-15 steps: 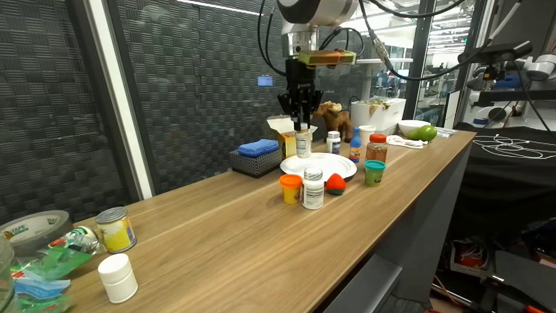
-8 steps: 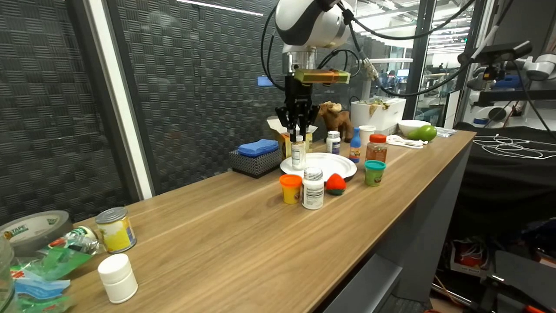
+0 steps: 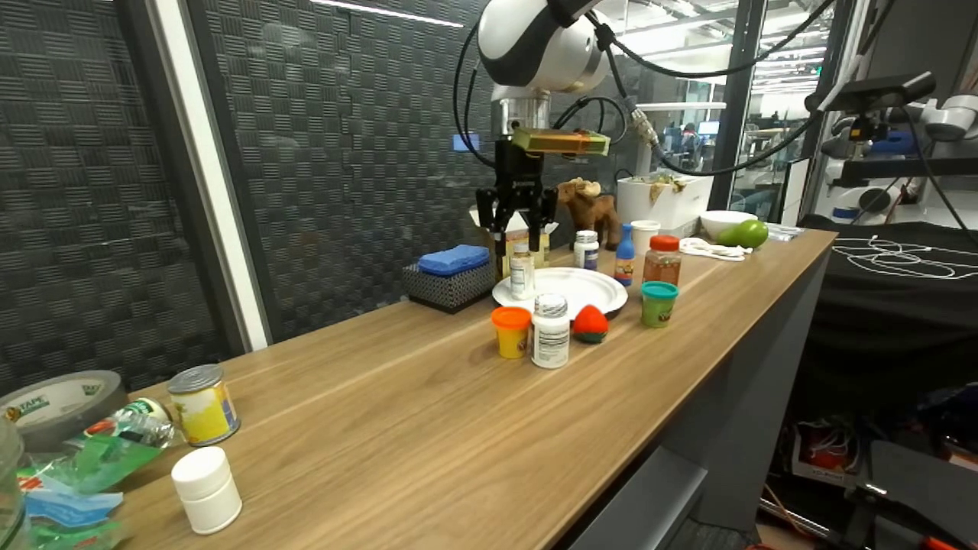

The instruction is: Put all the objects surrounding the plate on to the plate.

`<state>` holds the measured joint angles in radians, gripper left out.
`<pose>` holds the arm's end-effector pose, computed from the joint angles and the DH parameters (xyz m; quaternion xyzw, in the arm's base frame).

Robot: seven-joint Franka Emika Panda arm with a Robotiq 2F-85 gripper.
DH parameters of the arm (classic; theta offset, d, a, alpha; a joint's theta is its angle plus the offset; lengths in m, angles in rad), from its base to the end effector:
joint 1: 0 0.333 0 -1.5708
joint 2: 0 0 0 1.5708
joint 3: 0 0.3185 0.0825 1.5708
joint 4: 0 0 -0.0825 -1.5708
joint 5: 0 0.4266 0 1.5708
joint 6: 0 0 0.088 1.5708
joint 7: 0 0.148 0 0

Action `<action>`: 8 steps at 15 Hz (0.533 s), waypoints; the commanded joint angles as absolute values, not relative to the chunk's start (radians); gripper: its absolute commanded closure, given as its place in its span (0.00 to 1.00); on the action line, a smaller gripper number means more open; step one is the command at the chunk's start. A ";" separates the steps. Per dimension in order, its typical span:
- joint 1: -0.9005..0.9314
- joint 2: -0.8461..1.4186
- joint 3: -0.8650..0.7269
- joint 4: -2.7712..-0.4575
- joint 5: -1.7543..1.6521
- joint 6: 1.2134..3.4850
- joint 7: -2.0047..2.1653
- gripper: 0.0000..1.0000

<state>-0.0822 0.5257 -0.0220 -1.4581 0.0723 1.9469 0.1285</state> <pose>0.7346 -0.0671 0.3205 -0.9912 0.1284 0.0187 0.0276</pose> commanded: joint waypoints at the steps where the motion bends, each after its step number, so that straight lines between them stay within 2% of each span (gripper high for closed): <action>1: -0.050 0.465 0.022 -1.458 0.094 1.772 0.049 0.01; 8: 0.075 0.445 0.102 -1.426 0.069 1.491 0.003 0.00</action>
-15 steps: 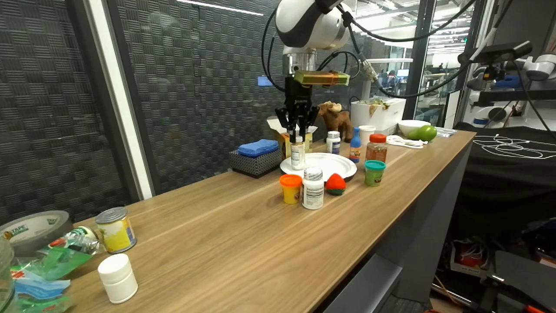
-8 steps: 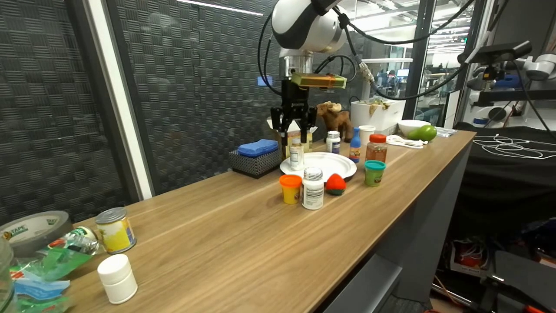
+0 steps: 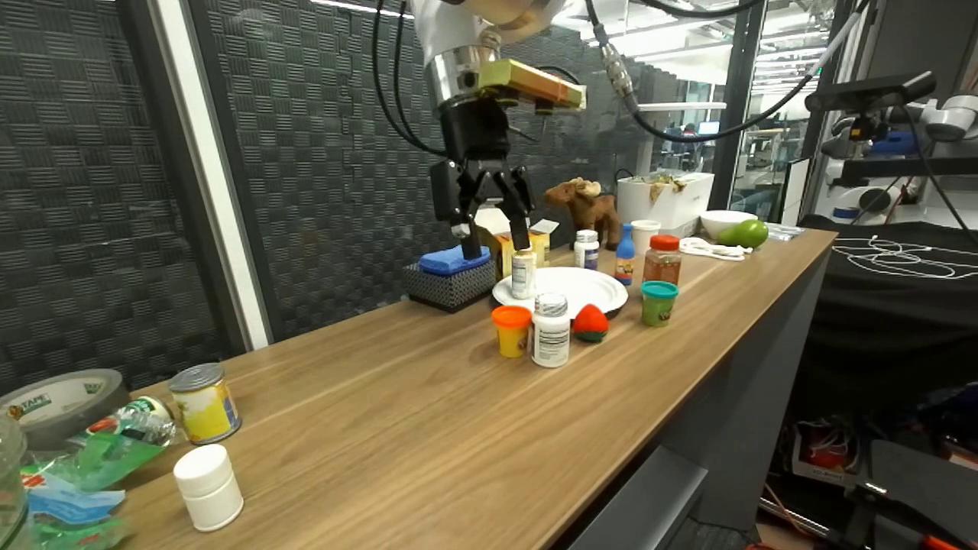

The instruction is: Put all the objects surrounding the plate on to the plate.

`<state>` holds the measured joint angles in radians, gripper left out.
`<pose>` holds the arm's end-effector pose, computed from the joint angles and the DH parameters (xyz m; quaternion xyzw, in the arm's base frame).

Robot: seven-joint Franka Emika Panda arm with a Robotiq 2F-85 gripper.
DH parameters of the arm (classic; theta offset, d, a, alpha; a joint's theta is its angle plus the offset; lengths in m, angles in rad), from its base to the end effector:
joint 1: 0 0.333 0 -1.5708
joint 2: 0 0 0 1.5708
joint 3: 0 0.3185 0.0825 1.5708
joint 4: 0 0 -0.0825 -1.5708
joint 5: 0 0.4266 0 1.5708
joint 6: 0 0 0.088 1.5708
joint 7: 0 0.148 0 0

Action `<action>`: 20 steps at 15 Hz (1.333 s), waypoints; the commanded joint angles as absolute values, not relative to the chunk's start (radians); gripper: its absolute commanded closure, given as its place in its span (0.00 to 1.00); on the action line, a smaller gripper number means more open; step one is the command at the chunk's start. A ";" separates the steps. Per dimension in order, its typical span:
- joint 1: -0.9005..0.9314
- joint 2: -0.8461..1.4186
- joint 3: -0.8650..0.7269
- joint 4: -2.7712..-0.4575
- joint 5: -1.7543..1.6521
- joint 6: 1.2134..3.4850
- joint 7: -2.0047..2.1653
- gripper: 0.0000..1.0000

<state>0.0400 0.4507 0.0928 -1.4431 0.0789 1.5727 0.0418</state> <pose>0.6741 0.0944 0.3604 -0.9848 -0.0371 0.1633 0.0455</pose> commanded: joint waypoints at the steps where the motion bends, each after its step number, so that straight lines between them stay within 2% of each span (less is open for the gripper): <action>1: 0.091 0.449 0.100 -1.431 0.045 1.480 -0.005 0.00; 7: 0.131 0.454 0.076 -1.514 -0.142 1.675 -0.005 0.00; 13: 0.100 0.473 0.059 -1.591 -0.131 1.864 -0.013 0.00; 20: 0.077 0.471 0.063 -1.656 -0.111 1.937 -0.044 0.00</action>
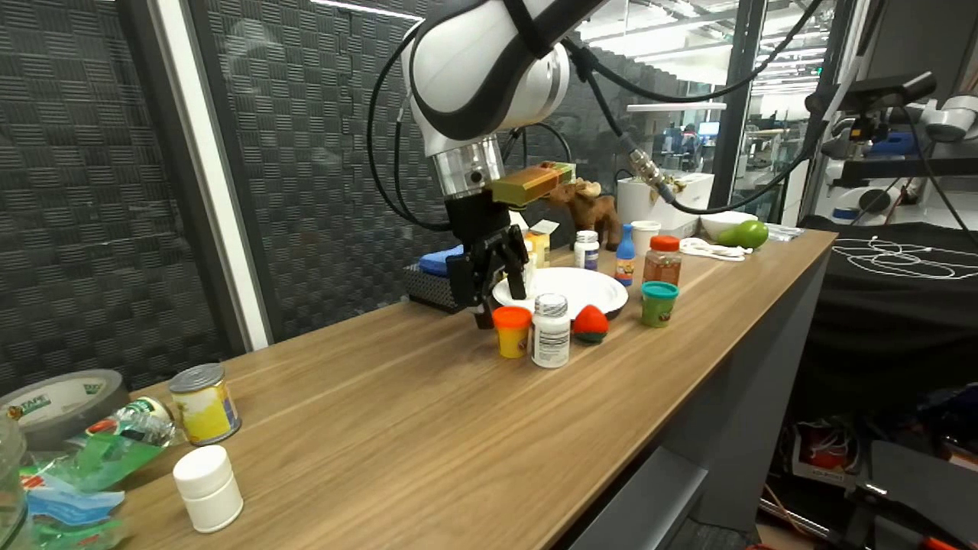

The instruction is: Put all the objects surrounding the plate on to the plate.

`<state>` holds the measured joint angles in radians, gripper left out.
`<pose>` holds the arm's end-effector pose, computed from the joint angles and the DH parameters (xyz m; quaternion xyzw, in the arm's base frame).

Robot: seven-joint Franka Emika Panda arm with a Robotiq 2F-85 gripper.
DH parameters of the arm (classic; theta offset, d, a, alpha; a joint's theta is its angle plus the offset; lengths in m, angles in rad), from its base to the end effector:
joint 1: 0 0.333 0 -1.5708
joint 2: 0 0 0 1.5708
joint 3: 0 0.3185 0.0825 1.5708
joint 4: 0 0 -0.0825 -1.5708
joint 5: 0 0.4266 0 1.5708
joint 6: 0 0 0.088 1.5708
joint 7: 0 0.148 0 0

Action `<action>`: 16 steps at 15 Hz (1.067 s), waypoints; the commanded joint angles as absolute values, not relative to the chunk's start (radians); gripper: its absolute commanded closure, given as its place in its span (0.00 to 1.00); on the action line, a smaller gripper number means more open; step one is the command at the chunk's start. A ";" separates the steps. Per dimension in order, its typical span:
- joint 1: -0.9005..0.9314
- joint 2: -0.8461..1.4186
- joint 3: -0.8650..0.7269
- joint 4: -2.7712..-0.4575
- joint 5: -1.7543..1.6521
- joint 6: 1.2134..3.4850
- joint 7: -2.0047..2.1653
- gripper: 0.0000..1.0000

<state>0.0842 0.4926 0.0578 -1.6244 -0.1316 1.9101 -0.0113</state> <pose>0.6824 0.0801 0.2615 0.9884 0.1021 -0.0993 0.0521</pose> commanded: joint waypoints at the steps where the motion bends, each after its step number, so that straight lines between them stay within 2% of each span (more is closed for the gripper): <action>1: 0.077 0.469 0.066 -1.661 -0.107 1.931 -0.054 0.00; 5: 0.079 0.464 0.069 -1.673 -0.105 1.920 -0.067 0.00; 6: 0.080 0.461 0.067 -1.677 -0.108 1.918 -0.062 0.25; 7: 0.081 0.460 0.065 -1.679 -0.112 1.917 -0.060 0.27; 12: 0.089 0.438 0.061 -1.683 -0.125 1.915 -0.041 0.67; 13: 0.088 0.434 0.062 -1.676 -0.121 1.914 -0.042 0.73; 16: 0.088 0.414 0.062 -1.660 -0.121 1.909 -0.041 0.76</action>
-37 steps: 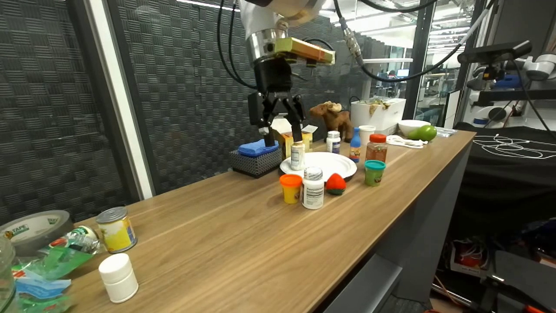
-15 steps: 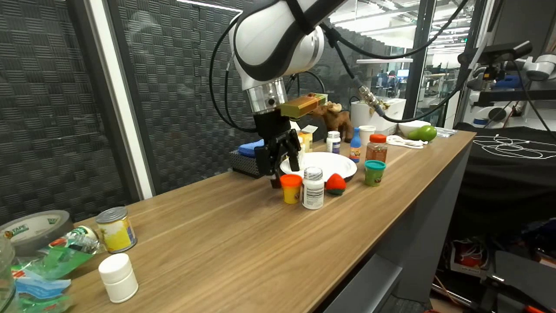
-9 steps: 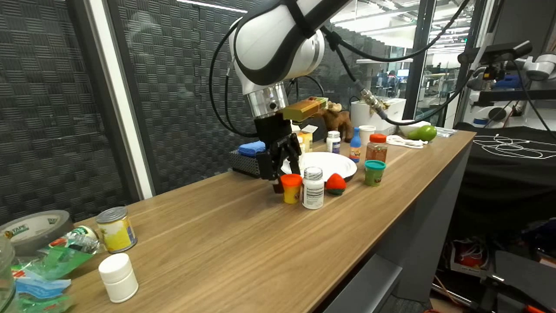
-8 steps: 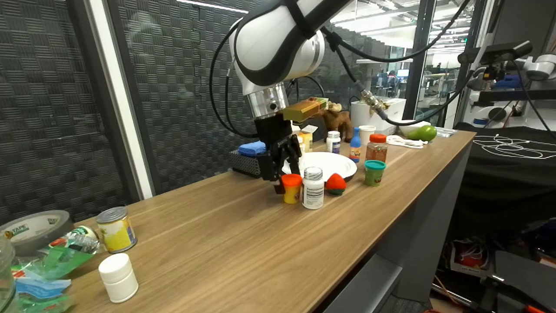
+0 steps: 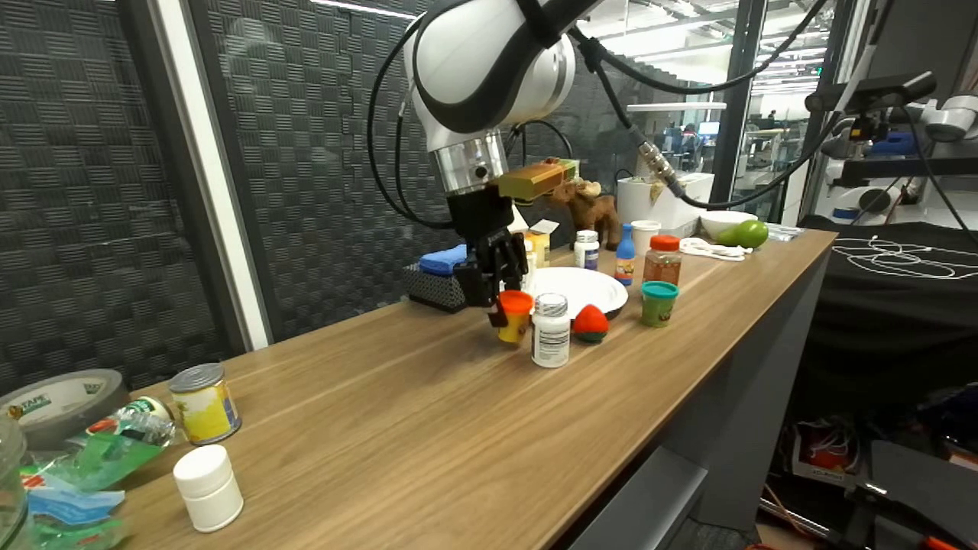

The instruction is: Put all the objects surrounding the plate on to the plate.

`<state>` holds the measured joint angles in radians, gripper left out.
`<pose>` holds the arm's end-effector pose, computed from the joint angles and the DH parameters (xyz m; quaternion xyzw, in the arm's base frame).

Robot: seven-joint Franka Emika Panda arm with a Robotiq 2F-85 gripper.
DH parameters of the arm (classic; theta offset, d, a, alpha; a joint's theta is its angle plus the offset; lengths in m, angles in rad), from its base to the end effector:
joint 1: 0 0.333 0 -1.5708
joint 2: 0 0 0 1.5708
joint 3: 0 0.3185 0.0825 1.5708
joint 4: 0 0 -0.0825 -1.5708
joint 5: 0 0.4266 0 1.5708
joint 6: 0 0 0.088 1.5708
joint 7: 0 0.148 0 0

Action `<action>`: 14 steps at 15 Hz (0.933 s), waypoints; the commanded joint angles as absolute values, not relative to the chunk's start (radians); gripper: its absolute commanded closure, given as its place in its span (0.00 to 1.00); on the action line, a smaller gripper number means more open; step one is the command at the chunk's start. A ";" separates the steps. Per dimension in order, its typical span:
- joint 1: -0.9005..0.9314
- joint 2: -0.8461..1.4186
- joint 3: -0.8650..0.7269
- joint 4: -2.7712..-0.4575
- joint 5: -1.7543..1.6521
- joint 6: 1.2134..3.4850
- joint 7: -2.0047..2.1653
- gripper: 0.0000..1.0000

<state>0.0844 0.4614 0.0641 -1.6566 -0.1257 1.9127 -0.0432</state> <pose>0.6743 0.0842 0.2681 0.9866 0.1201 -0.0992 0.0475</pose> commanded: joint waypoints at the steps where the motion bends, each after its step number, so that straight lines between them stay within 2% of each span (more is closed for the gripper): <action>1: 0.087 0.405 0.063 -1.657 -0.118 1.907 -0.042 0.76; 14: 0.042 0.430 -0.028 -1.611 -0.124 1.917 0.142 0.77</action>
